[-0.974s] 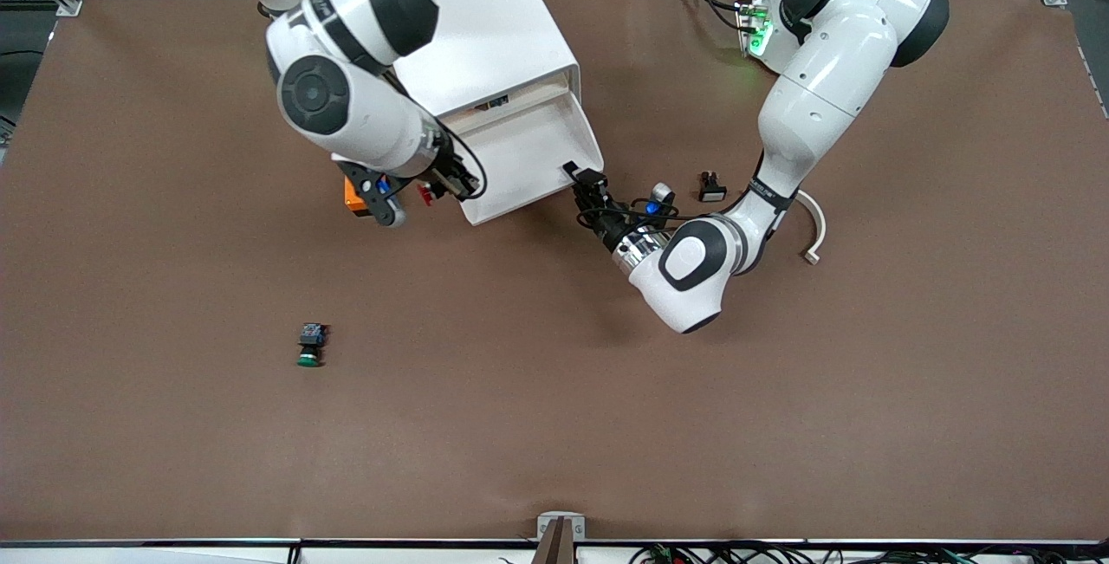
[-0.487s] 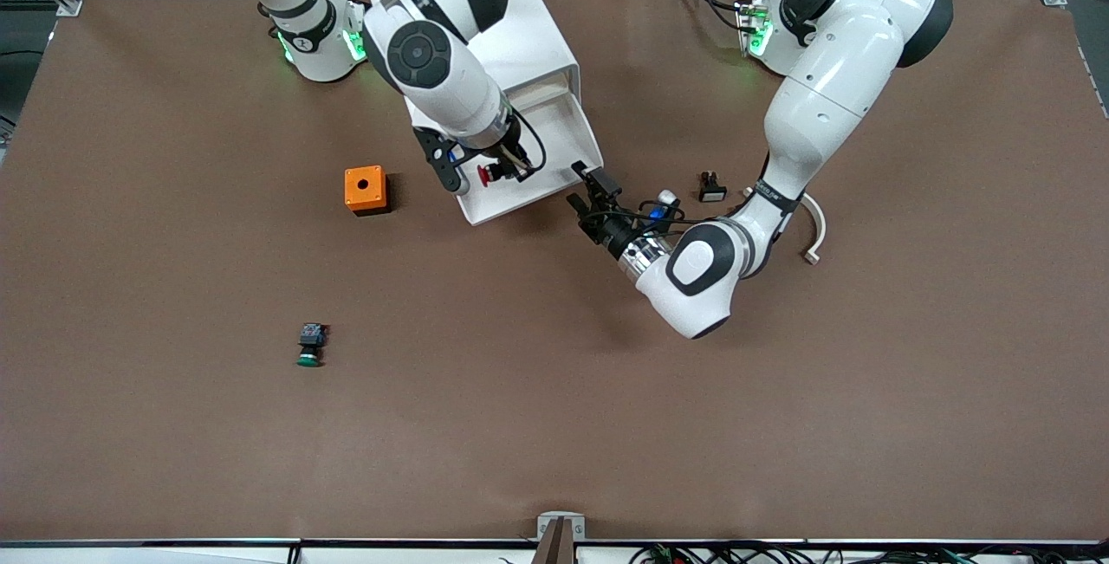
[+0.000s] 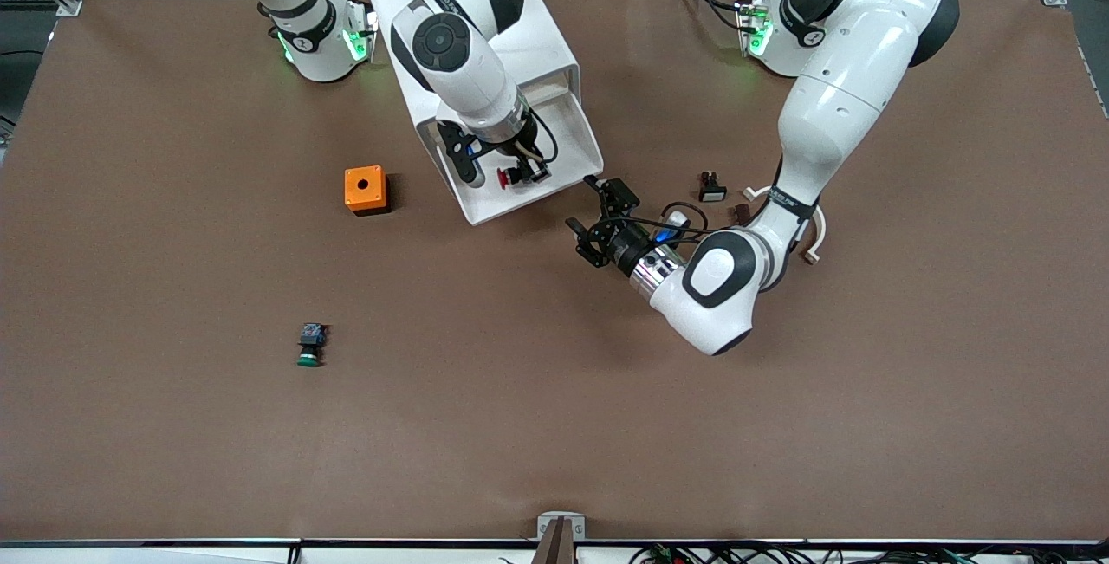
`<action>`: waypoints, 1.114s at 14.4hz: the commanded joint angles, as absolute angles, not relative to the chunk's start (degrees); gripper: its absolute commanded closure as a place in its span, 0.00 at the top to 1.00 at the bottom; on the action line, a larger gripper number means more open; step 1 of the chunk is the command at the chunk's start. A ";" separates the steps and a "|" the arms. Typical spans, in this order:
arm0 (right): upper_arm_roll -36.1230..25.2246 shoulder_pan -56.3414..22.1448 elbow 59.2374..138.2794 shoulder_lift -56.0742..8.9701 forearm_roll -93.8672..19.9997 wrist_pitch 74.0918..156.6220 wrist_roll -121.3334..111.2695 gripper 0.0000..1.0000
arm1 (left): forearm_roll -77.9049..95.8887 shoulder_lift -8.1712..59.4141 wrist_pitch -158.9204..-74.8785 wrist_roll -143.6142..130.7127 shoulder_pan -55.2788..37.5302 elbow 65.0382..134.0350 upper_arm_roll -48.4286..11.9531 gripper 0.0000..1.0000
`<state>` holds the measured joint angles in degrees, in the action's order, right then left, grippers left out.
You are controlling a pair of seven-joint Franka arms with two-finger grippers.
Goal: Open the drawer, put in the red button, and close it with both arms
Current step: 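Carry the red button into the open drawer and release it with the right gripper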
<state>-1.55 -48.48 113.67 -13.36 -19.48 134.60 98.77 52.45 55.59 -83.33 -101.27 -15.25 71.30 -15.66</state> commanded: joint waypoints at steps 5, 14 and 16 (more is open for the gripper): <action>-2.20 -49.48 115.58 -11.78 -20.30 135.70 99.49 0.17 | 39.58 49.15 -83.32 -78.17 -16.61 69.87 -15.99 1.00; -2.63 -48.61 112.95 -11.60 -20.13 133.69 98.79 0.86 | 15.58 42.28 -99.65 -70.84 -23.28 70.22 -16.26 1.00; -2.72 -46.68 108.75 -11.69 -19.51 125.91 97.22 0.98 | 12.14 42.01 -101.94 -70.93 -24.43 70.22 -16.17 1.00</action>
